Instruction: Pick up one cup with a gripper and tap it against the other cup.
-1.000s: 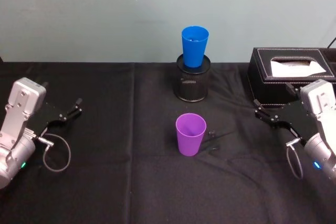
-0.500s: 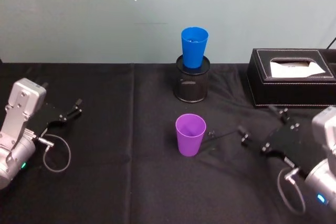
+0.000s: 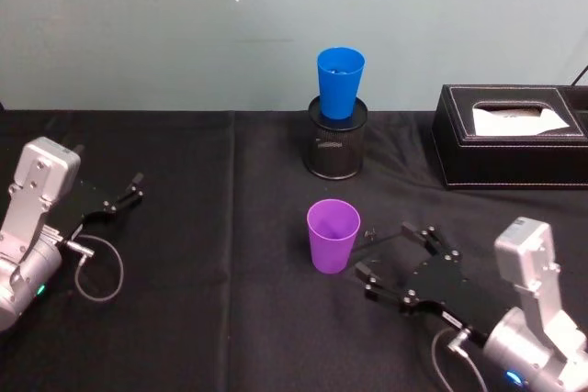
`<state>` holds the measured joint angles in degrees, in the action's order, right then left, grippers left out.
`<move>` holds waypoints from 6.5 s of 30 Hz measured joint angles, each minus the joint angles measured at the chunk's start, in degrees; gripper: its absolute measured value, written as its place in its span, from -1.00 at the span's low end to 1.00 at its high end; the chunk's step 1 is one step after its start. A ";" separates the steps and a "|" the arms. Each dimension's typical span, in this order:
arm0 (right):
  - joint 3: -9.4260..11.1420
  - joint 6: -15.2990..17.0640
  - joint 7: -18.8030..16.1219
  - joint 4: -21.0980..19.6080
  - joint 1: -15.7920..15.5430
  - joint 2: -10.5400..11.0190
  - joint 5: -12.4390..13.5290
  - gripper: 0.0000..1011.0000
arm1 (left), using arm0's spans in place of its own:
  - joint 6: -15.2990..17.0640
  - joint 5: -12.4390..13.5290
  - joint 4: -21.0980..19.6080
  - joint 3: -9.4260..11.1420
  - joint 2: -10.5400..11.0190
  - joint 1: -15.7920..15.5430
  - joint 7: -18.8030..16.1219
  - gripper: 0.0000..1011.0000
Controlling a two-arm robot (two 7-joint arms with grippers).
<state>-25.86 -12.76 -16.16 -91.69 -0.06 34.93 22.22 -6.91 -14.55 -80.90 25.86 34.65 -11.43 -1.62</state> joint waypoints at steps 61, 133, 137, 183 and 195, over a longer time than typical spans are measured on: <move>-1.12 -1.26 -6.69 17.37 12.14 -14.62 -6.51 0.98 | 0.00 0.00 0.00 0.00 0.00 0.00 0.00 0.98; 5.38 19.36 -8.25 -2.42 15.28 -9.59 -1.67 0.45 | 0.00 0.00 0.00 0.00 0.00 0.00 0.00 0.98; 5.39 19.33 -8.25 -2.40 15.26 -9.61 -1.70 0.45 | 0.00 0.00 0.00 0.00 0.00 0.00 0.00 0.98; 5.39 19.24 -8.25 -2.34 15.22 -9.63 -1.76 0.45 | 0.00 0.00 0.00 0.00 0.00 0.00 0.00 0.98; 5.39 19.24 -8.25 -2.34 15.22 -9.63 -1.76 0.45 | 0.00 0.00 0.00 0.00 0.00 0.00 0.00 0.98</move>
<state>-20.47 6.48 -24.41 -94.03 15.16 25.30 20.46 -6.91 -14.55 -80.90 25.86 34.65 -11.43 -1.62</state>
